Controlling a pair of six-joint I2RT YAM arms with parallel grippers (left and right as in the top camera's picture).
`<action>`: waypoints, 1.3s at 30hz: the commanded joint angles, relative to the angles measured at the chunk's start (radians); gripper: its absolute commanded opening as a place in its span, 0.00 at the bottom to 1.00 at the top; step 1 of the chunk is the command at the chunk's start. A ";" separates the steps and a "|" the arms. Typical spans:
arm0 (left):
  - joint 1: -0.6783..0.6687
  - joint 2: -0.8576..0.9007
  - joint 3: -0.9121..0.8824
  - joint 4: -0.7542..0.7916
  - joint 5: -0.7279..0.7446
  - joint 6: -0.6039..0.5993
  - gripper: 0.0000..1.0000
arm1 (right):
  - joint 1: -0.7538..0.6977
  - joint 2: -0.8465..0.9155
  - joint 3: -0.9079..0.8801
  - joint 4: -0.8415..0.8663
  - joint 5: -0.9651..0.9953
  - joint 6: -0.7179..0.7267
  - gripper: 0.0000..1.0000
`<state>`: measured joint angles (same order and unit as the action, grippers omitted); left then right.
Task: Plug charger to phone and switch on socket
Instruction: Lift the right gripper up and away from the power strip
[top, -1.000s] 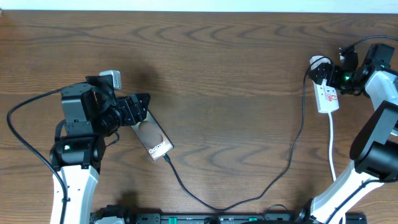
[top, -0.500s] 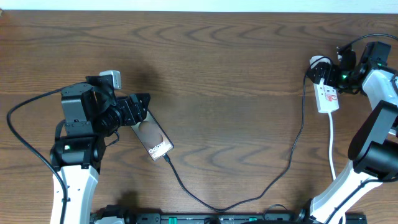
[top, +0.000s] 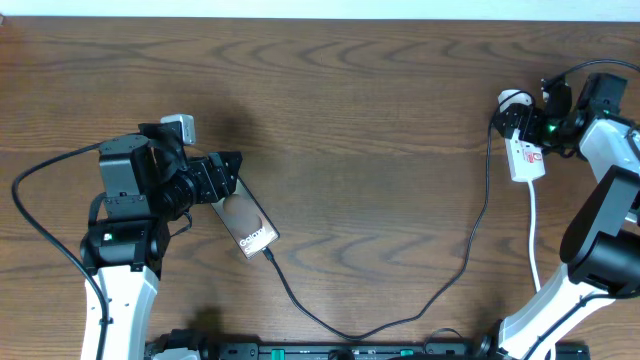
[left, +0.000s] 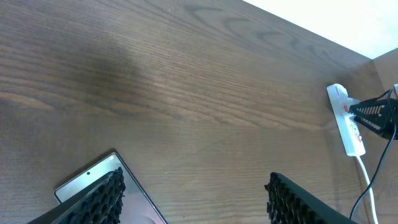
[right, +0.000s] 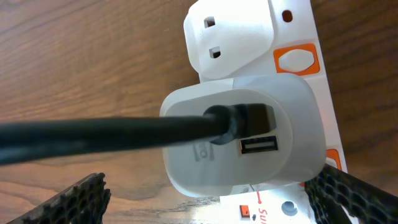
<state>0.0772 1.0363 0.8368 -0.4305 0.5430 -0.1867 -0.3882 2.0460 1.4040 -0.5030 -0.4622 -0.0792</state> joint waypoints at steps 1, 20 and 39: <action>-0.002 0.002 -0.016 -0.002 -0.013 -0.008 0.72 | 0.031 0.035 -0.041 -0.013 -0.052 0.026 0.99; -0.002 0.002 -0.016 -0.002 -0.013 -0.008 0.72 | 0.008 -0.544 0.023 -0.314 0.411 0.318 1.00; -0.002 0.002 -0.016 -0.002 -0.013 -0.008 0.72 | 0.008 -0.647 0.023 -0.325 0.411 0.318 0.99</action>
<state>0.0772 1.0378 0.8364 -0.4339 0.5434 -0.1867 -0.3817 1.4078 1.4208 -0.8261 -0.0624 0.2272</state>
